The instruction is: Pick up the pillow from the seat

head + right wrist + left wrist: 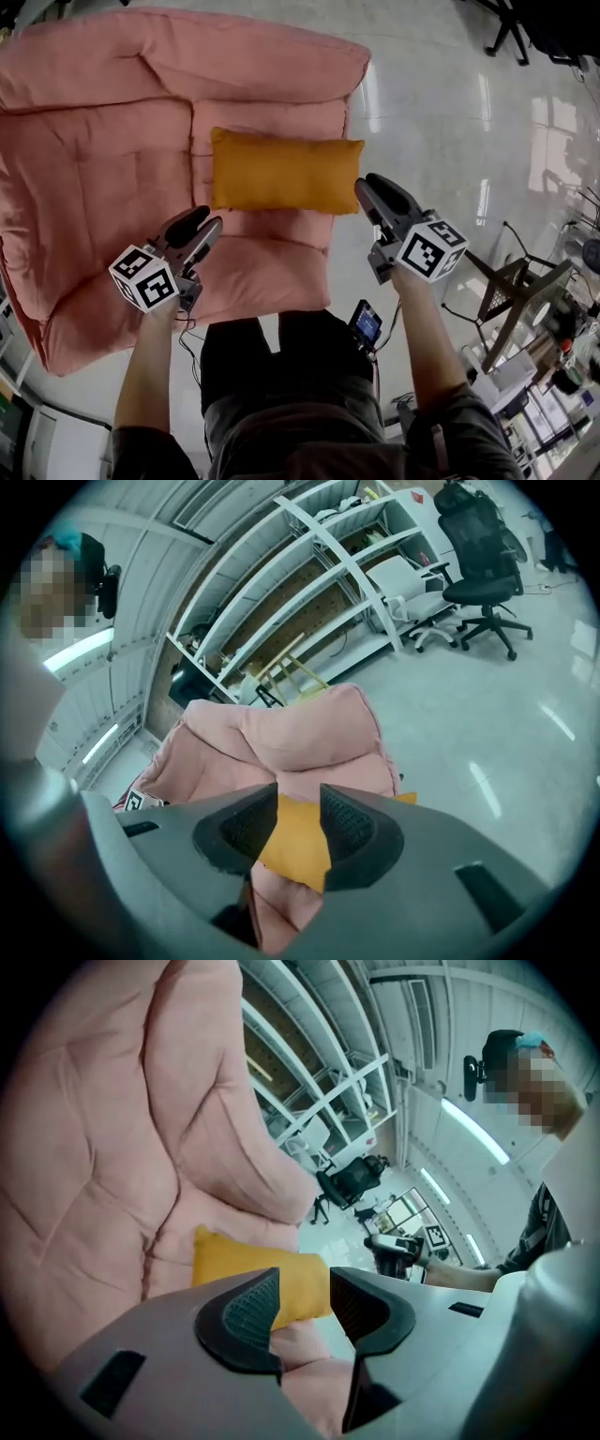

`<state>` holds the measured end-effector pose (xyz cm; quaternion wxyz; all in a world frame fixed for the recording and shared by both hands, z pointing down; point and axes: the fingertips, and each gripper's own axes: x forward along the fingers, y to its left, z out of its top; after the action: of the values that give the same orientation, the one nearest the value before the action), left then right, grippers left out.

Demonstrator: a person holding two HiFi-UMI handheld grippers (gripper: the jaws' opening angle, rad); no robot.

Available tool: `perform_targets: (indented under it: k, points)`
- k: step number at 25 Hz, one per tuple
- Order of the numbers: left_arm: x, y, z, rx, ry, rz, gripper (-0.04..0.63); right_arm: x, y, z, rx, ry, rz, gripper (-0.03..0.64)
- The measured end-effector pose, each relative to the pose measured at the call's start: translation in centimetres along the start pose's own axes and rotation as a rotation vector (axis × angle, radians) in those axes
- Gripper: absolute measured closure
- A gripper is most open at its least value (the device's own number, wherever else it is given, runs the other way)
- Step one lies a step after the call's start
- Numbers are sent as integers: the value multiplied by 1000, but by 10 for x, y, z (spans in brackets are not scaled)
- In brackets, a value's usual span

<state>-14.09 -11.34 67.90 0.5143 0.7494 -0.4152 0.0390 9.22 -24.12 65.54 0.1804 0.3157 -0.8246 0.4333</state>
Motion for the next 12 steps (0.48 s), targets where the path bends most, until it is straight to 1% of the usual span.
perform_targets:
  k: [1, 4, 6, 9, 12]
  points:
    - [5, 13, -8, -5, 29, 10, 425, 9, -11, -4, 10, 11, -13, 488]
    - [19, 49, -30, 5, 123, 54, 360, 34, -45, -12, 36, 35, -60, 462]
    - [26, 69, -40, 26, 182, 88, 334, 47, -67, -13, 61, 39, -94, 439]
    - [35, 94, -58, 29, 258, 116, 307, 66, -98, -19, 104, 41, -137, 425]
    - [45, 113, -76, 1, 305, 117, 296, 84, -129, -33, 167, 55, -175, 399]
